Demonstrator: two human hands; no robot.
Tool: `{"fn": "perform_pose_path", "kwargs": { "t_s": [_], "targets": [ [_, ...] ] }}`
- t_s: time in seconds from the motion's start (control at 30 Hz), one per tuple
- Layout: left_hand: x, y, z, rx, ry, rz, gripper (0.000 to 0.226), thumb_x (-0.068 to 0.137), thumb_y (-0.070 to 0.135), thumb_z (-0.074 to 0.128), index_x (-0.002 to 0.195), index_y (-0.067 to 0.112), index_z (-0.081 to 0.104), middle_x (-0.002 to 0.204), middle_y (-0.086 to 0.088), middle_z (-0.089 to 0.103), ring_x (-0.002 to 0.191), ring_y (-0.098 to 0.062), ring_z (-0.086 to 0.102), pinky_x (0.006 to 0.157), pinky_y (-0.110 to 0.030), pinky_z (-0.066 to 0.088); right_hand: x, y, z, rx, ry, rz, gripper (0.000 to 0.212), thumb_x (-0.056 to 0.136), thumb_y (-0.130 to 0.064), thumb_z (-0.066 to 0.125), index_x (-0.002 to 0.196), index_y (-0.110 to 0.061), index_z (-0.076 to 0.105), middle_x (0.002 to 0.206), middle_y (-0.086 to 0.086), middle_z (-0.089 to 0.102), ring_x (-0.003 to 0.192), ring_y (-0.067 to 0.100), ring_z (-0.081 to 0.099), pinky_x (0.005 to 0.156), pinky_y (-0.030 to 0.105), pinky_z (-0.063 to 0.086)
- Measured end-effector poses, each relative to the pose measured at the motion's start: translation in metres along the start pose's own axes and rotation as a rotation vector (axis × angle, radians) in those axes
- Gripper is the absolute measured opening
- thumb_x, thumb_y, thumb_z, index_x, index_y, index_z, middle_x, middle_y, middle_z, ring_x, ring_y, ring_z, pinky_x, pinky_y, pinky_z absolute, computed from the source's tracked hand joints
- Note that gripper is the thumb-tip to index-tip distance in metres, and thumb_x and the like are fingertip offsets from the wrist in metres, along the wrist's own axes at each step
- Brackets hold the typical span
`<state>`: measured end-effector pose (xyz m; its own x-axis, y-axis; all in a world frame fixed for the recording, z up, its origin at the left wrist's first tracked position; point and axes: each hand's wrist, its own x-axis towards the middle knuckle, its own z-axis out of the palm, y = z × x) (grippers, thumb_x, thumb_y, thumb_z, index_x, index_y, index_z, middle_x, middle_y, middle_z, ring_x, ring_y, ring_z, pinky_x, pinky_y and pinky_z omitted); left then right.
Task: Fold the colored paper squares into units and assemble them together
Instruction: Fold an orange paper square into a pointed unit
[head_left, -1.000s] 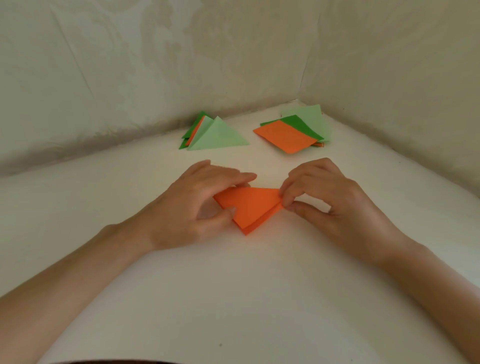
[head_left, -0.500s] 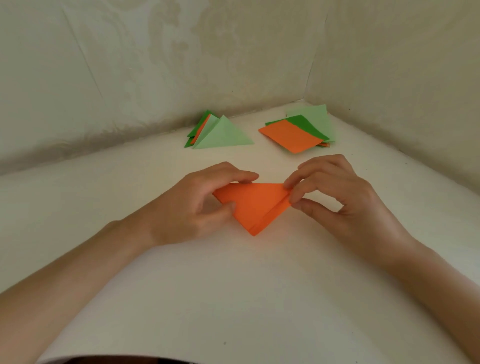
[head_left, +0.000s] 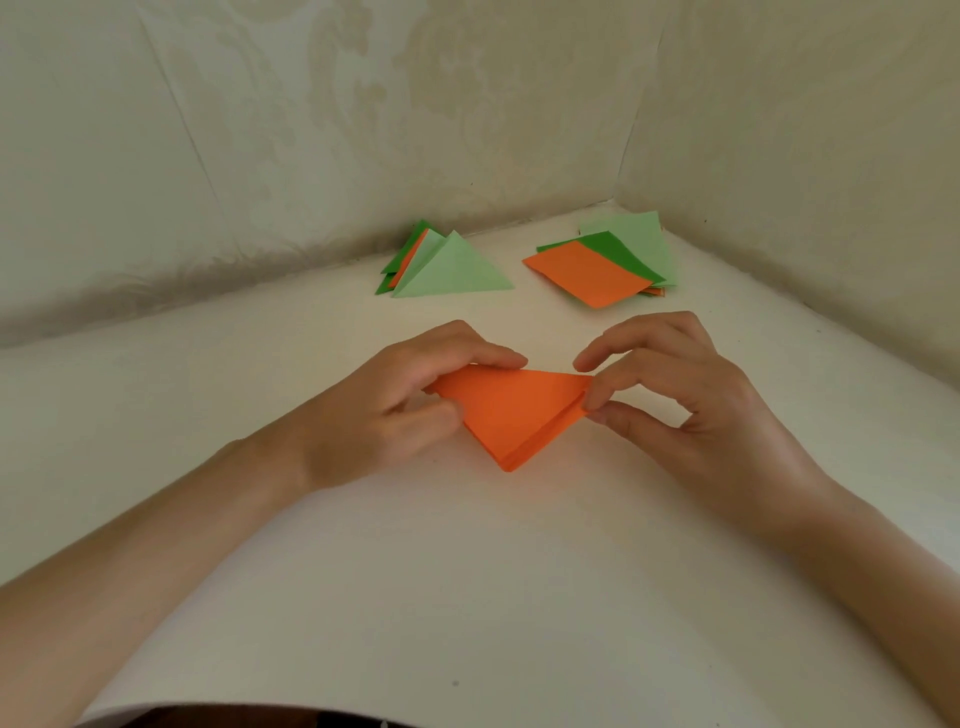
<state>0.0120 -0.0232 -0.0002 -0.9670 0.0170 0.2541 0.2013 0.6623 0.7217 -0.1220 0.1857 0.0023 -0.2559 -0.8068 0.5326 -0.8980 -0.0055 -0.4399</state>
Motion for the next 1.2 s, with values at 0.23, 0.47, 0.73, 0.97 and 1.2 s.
{"fn": "perform_pose_path", "kwargs": {
  "t_s": [0.23,0.47,0.73,0.97,1.2],
  "targets": [
    [-0.005,0.004,0.0,-0.151,-0.099,-0.14,0.072,0.062,0.078,0.06,0.122,0.039,0.052,0.105,0.025,0.051,0.105,0.0,0.051,0.085,-0.009,0.035,-0.001,-0.002,-0.004,0.071,0.055,0.069,0.008,0.087,-0.03,0.055,0.088,-0.027,0.063,0.112,-0.014,0.054,0.11,0.009,0.046,0.093,0.012,0.031],
    [-0.003,0.01,-0.007,-0.532,-0.219,-0.265,0.074,0.051,0.063,0.081,0.114,0.028,0.065,0.108,0.005,0.066,0.098,-0.01,0.061,0.081,-0.018,0.046,0.0,-0.007,-0.006,0.078,0.162,-0.079,0.008,0.088,-0.022,0.057,0.091,-0.028,0.061,0.106,-0.006,0.056,0.098,0.019,0.053,0.088,0.024,0.04],
    [-0.008,0.013,-0.007,-0.839,-0.302,-0.329,0.065,0.066,0.028,0.076,0.105,-0.015,0.046,0.071,-0.01,0.025,0.067,-0.022,0.022,0.06,-0.028,0.025,0.001,-0.012,-0.011,-0.103,0.219,-0.282,0.007,0.094,-0.016,0.053,0.094,-0.02,0.059,0.107,0.0,0.052,0.097,0.016,0.052,0.083,0.024,0.041],
    [-0.002,0.01,-0.006,-0.824,-0.1,-0.408,0.029,0.068,0.032,0.07,0.092,0.017,0.069,0.077,-0.009,0.043,0.071,-0.018,0.039,0.064,-0.025,0.034,0.002,-0.009,-0.009,-0.115,0.149,-0.29,0.006,0.094,-0.018,0.054,0.093,-0.022,0.059,0.109,0.0,0.053,0.099,0.017,0.05,0.087,0.025,0.038],
    [0.002,0.011,0.0,-0.586,0.187,-0.397,0.037,0.075,0.041,0.059,0.061,0.007,0.058,0.052,-0.004,0.048,0.044,-0.011,0.043,0.044,-0.016,0.036,0.002,-0.013,-0.007,0.04,0.101,-0.182,0.008,0.091,-0.022,0.056,0.09,-0.019,0.064,0.103,-0.009,0.058,0.101,0.013,0.054,0.09,0.026,0.04]
  ]
}}
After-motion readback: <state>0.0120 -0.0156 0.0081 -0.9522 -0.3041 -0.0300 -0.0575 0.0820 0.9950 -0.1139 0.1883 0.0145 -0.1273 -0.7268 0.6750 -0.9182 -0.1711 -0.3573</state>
